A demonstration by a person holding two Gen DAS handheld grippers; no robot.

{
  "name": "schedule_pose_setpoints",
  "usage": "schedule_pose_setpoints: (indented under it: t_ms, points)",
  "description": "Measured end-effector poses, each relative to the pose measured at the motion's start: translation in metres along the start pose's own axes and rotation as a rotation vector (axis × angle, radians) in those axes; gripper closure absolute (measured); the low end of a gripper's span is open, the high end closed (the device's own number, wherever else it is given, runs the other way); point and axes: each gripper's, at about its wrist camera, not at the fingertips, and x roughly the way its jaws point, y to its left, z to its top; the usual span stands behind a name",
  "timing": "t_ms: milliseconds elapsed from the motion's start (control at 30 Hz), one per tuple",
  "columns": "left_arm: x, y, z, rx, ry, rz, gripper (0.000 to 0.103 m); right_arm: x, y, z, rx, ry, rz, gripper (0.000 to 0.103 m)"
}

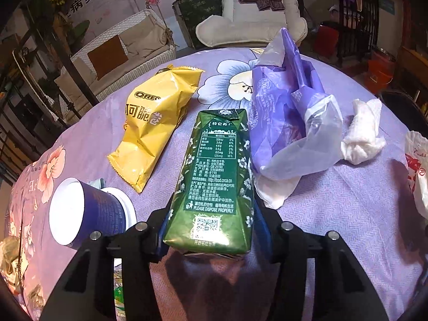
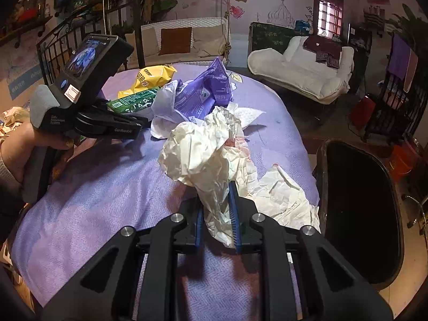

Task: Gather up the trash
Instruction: 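Grasp the crumpled white paper with right tool while left grasps the green drink carton, then carry the white paper into the bin and release with right tool while left holds carton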

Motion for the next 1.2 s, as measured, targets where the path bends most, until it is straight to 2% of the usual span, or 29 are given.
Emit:
schedule_pose_setpoints:
  t_ms: [367, 667, 833, 1000, 1200]
  points:
    - [-0.035, 0.008, -0.014, -0.123, -0.094, -0.051, 0.052, -0.006, -0.004, -0.001, 0.008, -0.022, 0.007, 0.085]
    - [-0.095, 0.001, -0.034, -0.194, -0.249, -0.059, 0.052, -0.022, -0.011, 0.0, 0.014, -0.072, 0.006, 0.085]
    - [-0.121, -0.012, -0.039, -0.214, -0.321, -0.121, 0.052, -0.04, -0.026, 0.009, 0.056, -0.132, -0.012, 0.087]
    - [-0.135, -0.034, -0.034, -0.184, -0.362, -0.181, 0.052, -0.054, -0.053, 0.022, 0.116, -0.198, -0.079, 0.088]
    - [-0.138, -0.061, -0.027, -0.143, -0.37, -0.262, 0.052, -0.049, -0.101, 0.031, 0.278, -0.217, -0.22, 0.088]
